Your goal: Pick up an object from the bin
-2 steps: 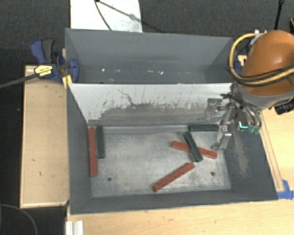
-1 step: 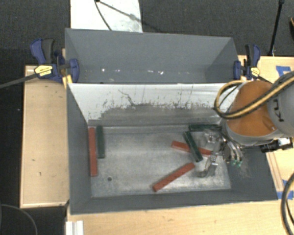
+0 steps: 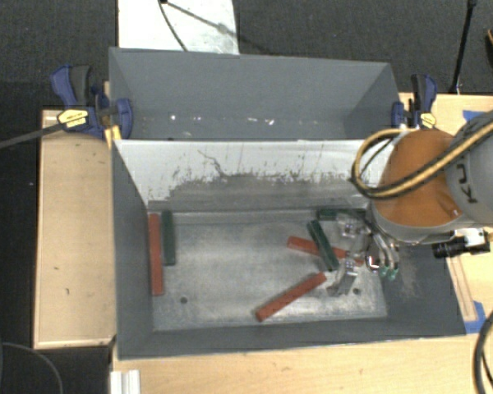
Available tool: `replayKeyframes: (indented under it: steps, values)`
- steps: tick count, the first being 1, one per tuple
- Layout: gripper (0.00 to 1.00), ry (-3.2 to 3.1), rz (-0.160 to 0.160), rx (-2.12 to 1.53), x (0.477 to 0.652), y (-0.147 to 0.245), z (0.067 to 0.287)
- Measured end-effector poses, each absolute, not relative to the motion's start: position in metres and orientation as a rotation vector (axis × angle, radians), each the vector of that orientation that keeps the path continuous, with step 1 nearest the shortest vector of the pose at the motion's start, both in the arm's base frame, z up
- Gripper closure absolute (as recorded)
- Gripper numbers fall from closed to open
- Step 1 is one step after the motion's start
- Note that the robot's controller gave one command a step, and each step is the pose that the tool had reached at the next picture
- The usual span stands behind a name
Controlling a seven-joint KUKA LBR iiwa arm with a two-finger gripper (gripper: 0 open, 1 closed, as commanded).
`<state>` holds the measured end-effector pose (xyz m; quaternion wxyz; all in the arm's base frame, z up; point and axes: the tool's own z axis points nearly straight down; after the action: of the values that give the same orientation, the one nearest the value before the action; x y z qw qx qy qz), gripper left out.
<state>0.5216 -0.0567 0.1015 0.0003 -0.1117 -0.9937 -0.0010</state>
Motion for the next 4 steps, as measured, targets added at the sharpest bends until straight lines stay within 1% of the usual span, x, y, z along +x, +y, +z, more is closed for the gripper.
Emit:
replayKeyframes:
  steps: [1,2,3,4]
  values:
    - [0.00,-3.131,-0.005,-0.224,0.508,0.006,0.100]
    - [0.00,-3.135,0.000,-0.140,0.493,0.000,0.069]
    - [0.00,-3.136,0.000,-0.138,0.493,0.000,0.069]
    - [1.00,-3.136,0.000,-0.136,0.493,0.000,0.069]
